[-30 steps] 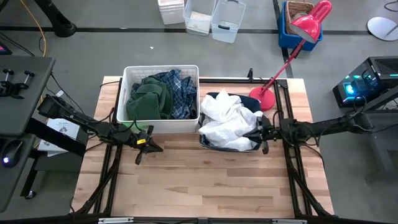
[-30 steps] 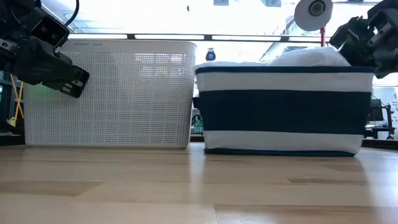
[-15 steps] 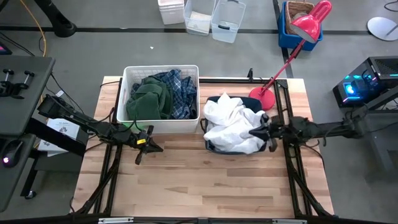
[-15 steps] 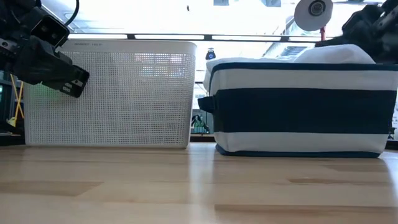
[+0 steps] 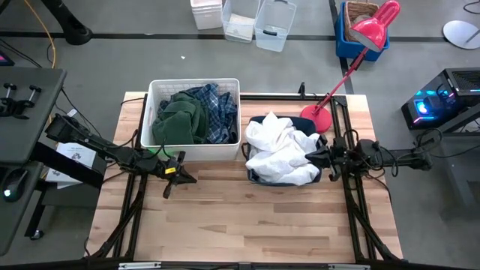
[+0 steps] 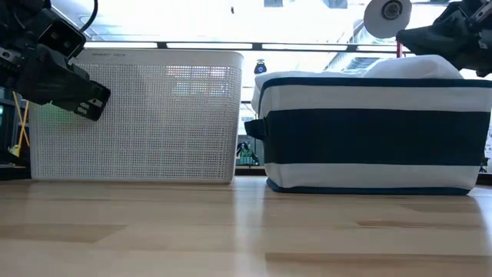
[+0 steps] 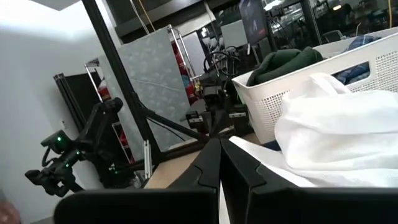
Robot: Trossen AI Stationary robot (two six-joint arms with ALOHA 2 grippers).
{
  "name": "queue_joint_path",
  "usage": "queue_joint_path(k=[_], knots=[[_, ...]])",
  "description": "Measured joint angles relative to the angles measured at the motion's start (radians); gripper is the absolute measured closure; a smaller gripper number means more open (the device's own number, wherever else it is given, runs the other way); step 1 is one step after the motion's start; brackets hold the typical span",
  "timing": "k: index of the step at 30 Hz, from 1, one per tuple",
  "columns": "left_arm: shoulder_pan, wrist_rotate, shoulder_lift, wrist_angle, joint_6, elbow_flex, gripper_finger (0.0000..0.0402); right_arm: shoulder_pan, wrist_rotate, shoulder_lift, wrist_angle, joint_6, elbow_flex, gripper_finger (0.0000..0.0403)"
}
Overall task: Sort clothes
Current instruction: Return to Home Position
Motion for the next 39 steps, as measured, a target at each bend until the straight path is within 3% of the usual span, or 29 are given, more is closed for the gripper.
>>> queue_joint_path(k=[39], knots=[[0.000,0.000,0.000,0.000,0.000,0.000,0.0401,0.000,-0.003,0.000,-0.045,0.000,0.000,0.0402]])
